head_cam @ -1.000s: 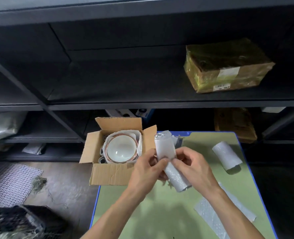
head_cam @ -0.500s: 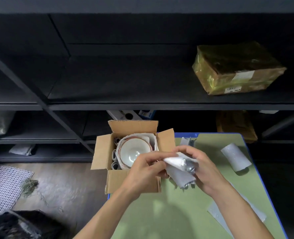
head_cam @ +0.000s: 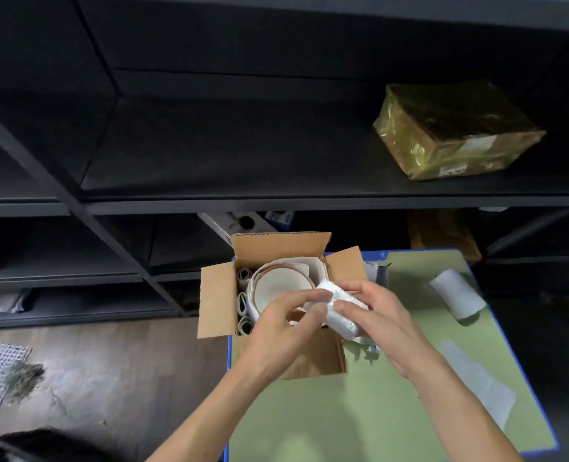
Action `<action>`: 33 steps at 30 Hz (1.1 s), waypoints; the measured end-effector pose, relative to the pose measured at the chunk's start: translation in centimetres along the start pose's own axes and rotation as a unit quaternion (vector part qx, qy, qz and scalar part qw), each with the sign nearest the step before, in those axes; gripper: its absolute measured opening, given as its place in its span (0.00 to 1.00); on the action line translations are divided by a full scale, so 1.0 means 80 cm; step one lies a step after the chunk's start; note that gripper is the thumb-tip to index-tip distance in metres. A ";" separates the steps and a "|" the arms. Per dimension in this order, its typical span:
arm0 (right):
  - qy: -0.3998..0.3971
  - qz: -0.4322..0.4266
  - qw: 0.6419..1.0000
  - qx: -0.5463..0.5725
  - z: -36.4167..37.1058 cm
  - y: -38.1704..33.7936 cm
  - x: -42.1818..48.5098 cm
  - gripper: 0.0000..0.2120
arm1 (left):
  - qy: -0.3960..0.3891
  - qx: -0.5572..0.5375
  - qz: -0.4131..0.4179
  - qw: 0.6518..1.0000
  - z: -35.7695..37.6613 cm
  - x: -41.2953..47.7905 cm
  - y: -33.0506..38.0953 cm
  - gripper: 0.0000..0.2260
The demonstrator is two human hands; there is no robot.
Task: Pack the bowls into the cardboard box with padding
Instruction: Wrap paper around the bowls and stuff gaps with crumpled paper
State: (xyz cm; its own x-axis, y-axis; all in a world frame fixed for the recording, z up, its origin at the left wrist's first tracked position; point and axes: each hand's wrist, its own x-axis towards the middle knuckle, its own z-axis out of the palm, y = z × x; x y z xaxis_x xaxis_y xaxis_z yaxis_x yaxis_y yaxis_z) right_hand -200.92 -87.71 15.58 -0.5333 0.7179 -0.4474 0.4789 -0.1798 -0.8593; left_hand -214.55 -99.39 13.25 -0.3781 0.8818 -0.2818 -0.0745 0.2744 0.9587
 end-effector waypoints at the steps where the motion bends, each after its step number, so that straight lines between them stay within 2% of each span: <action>1: 0.020 -0.001 1.000 -0.011 0.004 0.004 -0.002 0.11 | 0.006 0.020 0.006 1.000 -0.004 0.000 -0.004 0.07; 4: 0.026 0.003 0.999 0.034 0.018 0.012 -0.010 0.14 | 0.029 0.011 0.015 0.999 -0.008 0.001 -0.010 0.04; 6: -0.002 0.006 0.994 0.108 0.025 0.017 -0.015 0.21 | 0.043 -0.025 0.023 0.998 -0.007 0.004 -0.012 0.06; 8: 0.008 -0.013 0.993 0.121 0.029 0.020 -0.020 0.20 | 0.035 -0.065 0.024 0.997 -0.007 0.008 -0.013 0.12; 11: 0.081 -0.018 0.995 0.061 0.027 0.023 -0.023 0.12 | -0.011 -0.060 0.003 0.998 -0.008 0.012 -0.014 0.18; 15: 0.104 -0.031 0.994 -0.009 0.017 0.023 -0.023 0.08 | -0.036 -0.016 -0.011 0.999 -0.002 0.017 -0.017 0.16; 18: 0.097 -0.033 0.993 -0.053 0.010 0.027 -0.023 0.08 | -0.030 0.067 -0.001 0.997 0.000 0.022 -0.022 0.16; 20: 0.130 -0.044 0.984 -0.114 0.003 0.028 -0.021 0.07 | -0.023 0.150 0.029 0.988 -0.001 0.031 -0.021 0.14; 22: 0.180 -0.068 0.960 -0.204 -0.009 0.025 -0.019 0.06 | -0.003 0.235 0.085 0.968 -0.004 0.046 -0.017 0.13; 25: 0.215 -0.084 0.937 -0.264 -0.021 0.017 -0.013 0.10 | -0.004 0.375 0.189 0.908 -0.009 0.087 -0.016 0.20; 27: 0.213 -0.082 0.935 -0.272 -0.022 0.015 -0.008 0.12 | -0.034 0.447 0.201 0.871 -0.010 0.109 -0.018 0.25; 30: 0.209 -0.083 0.931 -0.289 -0.017 0.011 -0.005 0.13 | -0.054 0.517 0.206 0.829 -0.007 0.124 -0.021 0.27; 33: 0.207 -0.090 0.927 -0.300 -0.010 0.008 -0.003 0.14 | -0.035 0.533 0.230 0.813 -0.003 0.129 -0.025 0.24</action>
State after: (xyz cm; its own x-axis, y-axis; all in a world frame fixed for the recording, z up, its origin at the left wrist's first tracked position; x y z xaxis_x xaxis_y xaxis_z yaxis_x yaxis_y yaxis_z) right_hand -199.92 -87.42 15.31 -0.3891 0.9186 -0.0695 0.7754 0.2859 -0.5630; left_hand -218.52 -90.89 8.42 -0.0823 0.9948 0.0603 0.9171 0.0519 0.3953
